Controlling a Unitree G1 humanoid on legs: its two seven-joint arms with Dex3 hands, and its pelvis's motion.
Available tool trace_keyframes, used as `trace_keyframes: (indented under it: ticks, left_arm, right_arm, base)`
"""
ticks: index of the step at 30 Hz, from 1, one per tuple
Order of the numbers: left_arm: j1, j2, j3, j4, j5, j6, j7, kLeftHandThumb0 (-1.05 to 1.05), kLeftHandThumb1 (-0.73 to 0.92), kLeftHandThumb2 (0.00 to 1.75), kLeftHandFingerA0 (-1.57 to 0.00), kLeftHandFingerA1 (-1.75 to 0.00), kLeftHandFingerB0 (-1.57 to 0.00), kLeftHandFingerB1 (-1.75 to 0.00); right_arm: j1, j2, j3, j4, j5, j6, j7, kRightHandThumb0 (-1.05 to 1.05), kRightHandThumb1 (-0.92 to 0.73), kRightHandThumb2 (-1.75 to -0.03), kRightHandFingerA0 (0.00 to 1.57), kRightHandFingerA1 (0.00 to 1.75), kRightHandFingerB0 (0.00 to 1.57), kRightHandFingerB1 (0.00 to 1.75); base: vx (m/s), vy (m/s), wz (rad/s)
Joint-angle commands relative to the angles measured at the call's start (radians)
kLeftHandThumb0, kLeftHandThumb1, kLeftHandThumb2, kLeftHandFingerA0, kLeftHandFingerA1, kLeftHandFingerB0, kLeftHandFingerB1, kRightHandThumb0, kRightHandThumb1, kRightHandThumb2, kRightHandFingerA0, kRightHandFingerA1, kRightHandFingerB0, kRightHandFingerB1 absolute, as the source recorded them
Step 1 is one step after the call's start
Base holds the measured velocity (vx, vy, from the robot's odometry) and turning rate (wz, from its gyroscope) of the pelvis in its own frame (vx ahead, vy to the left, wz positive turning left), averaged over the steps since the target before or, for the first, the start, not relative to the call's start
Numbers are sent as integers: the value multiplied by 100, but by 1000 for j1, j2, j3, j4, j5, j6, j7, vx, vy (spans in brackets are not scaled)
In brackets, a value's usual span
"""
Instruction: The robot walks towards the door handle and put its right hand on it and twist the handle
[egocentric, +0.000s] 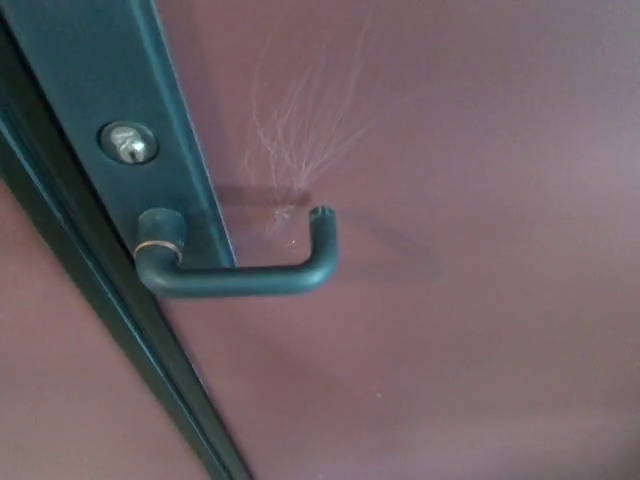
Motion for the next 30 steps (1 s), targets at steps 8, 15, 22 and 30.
trace_keyframes:
  ticks: [8,15,22,30]
  left_arm:
    - [4,16,-8,3,15,2,-16,-35,58,71,-56,-49,-38,-43]
    - [2,18,-20,4,22,1,-14,-35,58,71,-55,-49,-38,-43]
    - [3,27,-16,3,20,1,-29,-35,58,71,-55,-49,-37,-43]
    - [-9,36,-24,4,27,6,-39,-27,67,60,-59,-43,-40,-36]
  right_arm:
    - [11,11,10,8,-12,1,9,-22,-71,-61,64,44,47,38]
    - [11,12,9,7,-14,0,9,-23,-71,-61,65,44,47,38]
    - [9,21,3,7,-11,7,11,-23,-71,-61,65,45,47,38]
    - [12,31,-6,12,-10,1,1,-22,-71,-61,65,45,48,39]
  base:
    - [116,151,5]
    - [49,81,-6]
    - [3,-2,2]
    - [0,0,0]
